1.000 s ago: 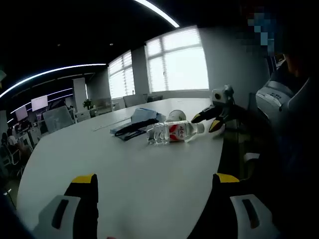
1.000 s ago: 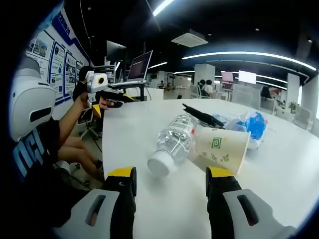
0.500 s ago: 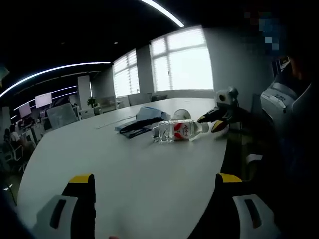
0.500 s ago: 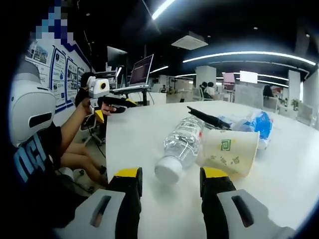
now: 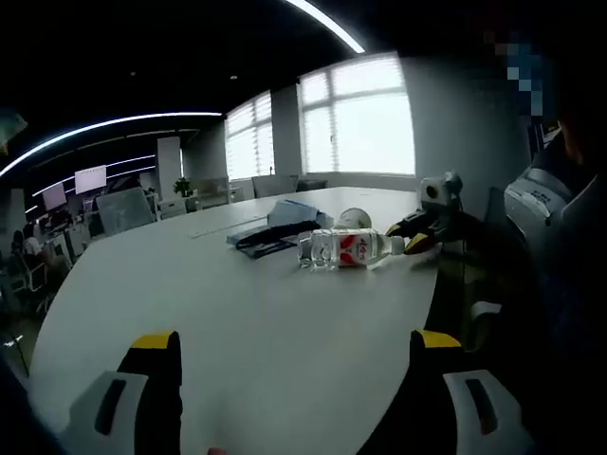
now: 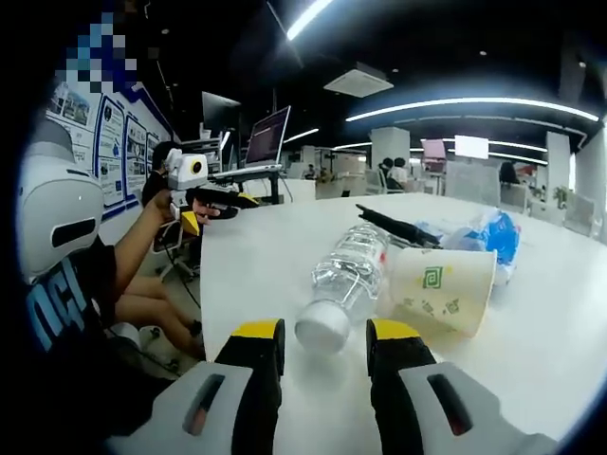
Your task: Arrange the tabletop items into an orderly group along one side of the table until the central work area is clear of visible clutter.
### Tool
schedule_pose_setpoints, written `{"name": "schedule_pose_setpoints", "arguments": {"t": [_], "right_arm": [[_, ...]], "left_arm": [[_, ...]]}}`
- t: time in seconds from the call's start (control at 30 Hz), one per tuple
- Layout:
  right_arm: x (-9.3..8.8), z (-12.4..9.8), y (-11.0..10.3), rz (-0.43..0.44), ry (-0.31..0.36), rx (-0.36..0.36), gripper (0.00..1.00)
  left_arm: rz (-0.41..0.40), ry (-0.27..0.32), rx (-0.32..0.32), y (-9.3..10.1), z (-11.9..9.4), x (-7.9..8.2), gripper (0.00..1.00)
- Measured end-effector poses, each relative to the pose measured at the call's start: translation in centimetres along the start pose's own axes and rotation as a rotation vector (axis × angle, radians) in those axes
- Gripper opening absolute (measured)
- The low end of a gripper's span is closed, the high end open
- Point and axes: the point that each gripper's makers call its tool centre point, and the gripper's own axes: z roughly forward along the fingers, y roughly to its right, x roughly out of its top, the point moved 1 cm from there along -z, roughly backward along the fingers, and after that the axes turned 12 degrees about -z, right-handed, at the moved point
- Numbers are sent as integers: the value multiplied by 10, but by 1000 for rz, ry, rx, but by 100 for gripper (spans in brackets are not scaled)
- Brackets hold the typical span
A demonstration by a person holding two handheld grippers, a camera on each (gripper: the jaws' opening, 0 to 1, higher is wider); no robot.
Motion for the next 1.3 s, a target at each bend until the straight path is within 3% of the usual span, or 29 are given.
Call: {"name": "schedule_pose_setpoints", "arguments": {"t": [0.43, 0.6, 1.3], "right_arm": [[2, 5, 0, 4, 11, -12, 28], [-3, 7, 0, -16, -22, -25, 25], [1, 2, 3, 43, -24, -50, 21]], "left_arm": [[-8, -7, 1, 0, 2, -4, 100], [-6, -11, 4, -1, 1, -5, 100], [1, -23, 1, -1, 2, -8, 100]]}}
